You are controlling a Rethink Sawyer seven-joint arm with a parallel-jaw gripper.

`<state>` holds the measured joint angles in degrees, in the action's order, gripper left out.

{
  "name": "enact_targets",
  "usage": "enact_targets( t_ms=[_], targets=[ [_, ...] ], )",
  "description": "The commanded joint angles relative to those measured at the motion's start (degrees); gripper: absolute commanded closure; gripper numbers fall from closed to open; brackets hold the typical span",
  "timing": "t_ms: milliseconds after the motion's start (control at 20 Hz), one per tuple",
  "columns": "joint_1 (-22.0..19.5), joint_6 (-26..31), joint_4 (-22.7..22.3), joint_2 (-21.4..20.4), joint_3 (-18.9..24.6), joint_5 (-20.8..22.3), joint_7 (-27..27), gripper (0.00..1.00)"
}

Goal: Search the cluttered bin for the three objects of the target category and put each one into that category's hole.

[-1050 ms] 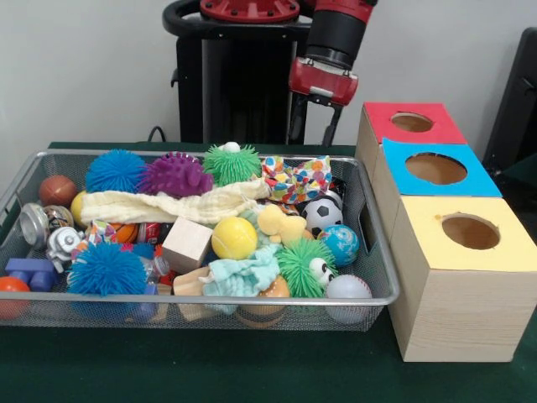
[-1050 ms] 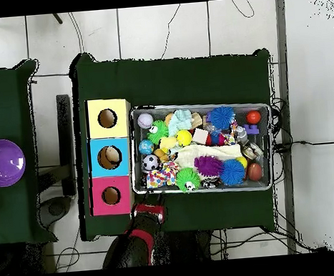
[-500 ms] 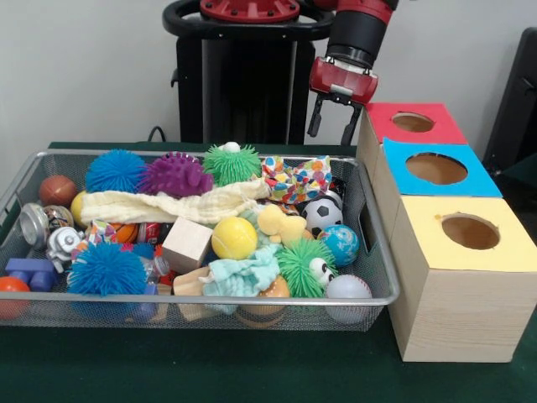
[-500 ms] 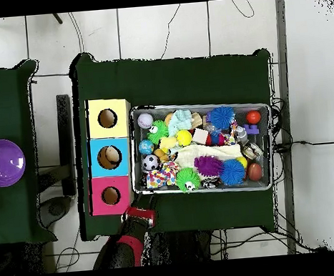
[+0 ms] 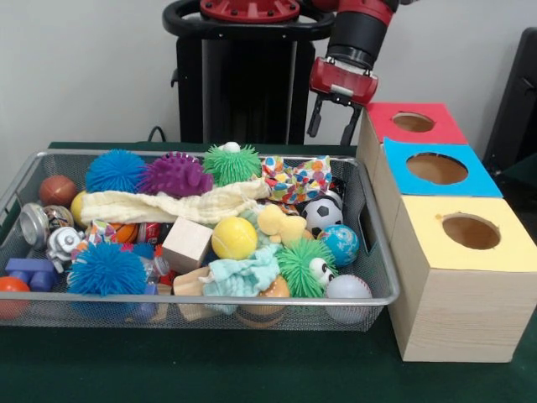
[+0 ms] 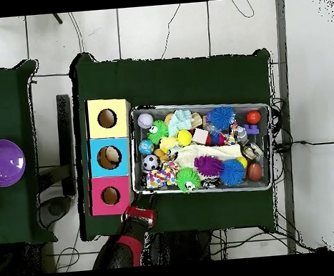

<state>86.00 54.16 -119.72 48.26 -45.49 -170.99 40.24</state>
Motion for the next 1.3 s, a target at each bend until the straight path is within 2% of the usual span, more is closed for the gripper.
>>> enact_targets(
  t_ms=[50, 150, 200, 300, 550, 900, 1050, 1100, 1150, 1250, 1300],
  targets=[
    [10.11, 3.97, 13.85, 14.75, 7.14, -3.70, 23.98, 0.00],
    [13.48, 4.57, 13.68, 17.47, 7.79, -3.60, 26.12, 0.00],
    [13.37, 4.77, 13.60, 17.62, 7.78, -3.60, 25.60, 0.00],
    [11.15, 4.92, 13.48, 16.62, 7.19, -3.81, 21.88, 0.00],
    [1.52, 4.72, 13.15, 11.18, 5.19, -4.37, 9.17, 0.00],
    [-6.81, 4.47, 12.83, 6.57, 4.34, -4.60, -2.41, 0.00],
    [-17.19, 5.20, 11.75, -0.27, 4.78, -4.39, -17.82, 0.00],
    [-19.22, 5.35, 11.52, -1.70, 5.01, -4.35, -21.04, 0.00],
    [-23.15, 5.68, 11.14, -4.50, 5.54, -4.32, -27.43, 0.00],
    [-28.95, 6.16, 10.71, -8.89, 6.85, -4.26, -36.94, 0.00],
    [-30.84, 6.27, 10.60, -10.44, 7.44, -4.24, -39.95, 0.00]
  ],
)
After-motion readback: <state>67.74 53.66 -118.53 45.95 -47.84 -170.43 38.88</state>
